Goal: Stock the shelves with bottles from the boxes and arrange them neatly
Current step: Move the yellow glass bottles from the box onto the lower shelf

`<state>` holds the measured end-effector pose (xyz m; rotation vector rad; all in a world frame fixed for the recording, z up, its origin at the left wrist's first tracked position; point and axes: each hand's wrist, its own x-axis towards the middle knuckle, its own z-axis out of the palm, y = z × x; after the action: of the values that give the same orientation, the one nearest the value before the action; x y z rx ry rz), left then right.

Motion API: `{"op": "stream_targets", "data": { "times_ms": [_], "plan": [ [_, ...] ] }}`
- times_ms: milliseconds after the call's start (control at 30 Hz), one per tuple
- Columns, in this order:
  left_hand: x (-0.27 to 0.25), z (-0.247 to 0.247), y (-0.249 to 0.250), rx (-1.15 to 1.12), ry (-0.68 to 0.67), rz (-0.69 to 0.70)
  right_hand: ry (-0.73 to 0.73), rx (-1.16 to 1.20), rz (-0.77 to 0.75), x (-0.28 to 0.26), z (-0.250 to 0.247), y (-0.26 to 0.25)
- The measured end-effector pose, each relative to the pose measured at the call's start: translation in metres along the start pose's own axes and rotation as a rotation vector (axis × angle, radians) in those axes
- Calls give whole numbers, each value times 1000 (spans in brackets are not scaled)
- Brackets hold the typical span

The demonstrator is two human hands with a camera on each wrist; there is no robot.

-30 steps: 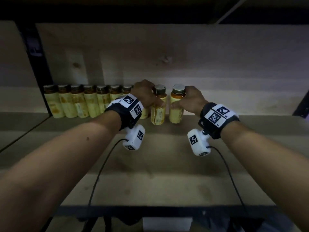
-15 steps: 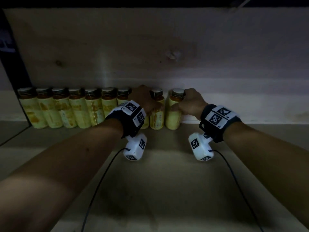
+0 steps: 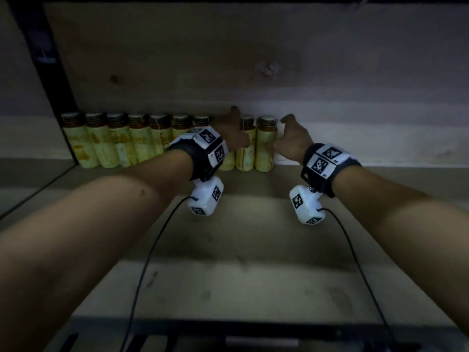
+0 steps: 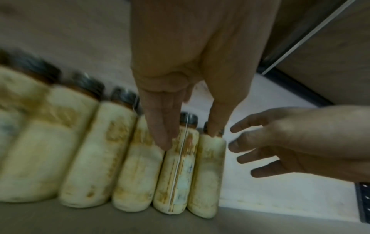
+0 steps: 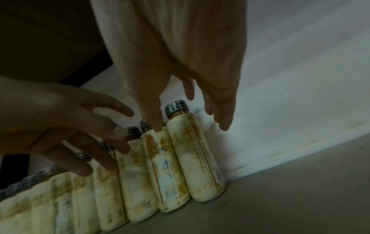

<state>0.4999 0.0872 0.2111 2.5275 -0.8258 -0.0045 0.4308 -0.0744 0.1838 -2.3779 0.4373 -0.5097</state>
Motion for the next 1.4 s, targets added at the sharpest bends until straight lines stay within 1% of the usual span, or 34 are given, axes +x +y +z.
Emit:
{"op": "stream_targets", "data": {
  "times_ms": [67,100,167,233,333,467,567,633,700,800,900,1000,1133,1200,1333,1400],
  "plan": [
    [-26,-12,-1,96,-1,69,11,-32,-5,-24,-6,-12],
    [-41,-18,-1,130,-15,82,16,-41,-2,-37,-8,-17],
    [-66,-28,-3,199,-41,63,4,-66,9,-65,-12,-28],
    [-97,-40,-3,238,-49,24,-24,-105,-22,-96,-14,-38],
    [-142,-50,-4,226,-51,25,-87,-206,-98,-141,-15,-48],
    [-203,-46,-6,226,-149,-7,-292,-375,-99,-196,-13,-54],
    [-246,-35,-8,187,-203,-8,-319,-393,-161,-234,-11,-56],
    [-273,-24,-10,137,-260,-4,-339,-350,-170,-258,-13,-54],
    [-298,-10,-12,64,-332,-11,-407,-265,-127,-283,-13,-49],
    [-332,17,-19,-22,-447,-28,-553,-190,-96,-320,-10,-38],
    [-359,53,-32,-6,-559,-46,-671,-200,-102,-352,0,-24],
    [-377,94,-48,19,-636,-76,-754,-224,-69,-376,18,-6],
    [-391,146,-69,74,-705,-88,-809,-249,1,-395,48,23],
    [-396,170,-76,81,-749,-115,-822,-243,58,-401,66,41],
    [-403,223,-88,-38,-852,-206,-861,-230,203,-408,104,83],
    [-408,249,-97,-92,-874,-223,-863,-220,270,-414,123,104]
  ]
}}
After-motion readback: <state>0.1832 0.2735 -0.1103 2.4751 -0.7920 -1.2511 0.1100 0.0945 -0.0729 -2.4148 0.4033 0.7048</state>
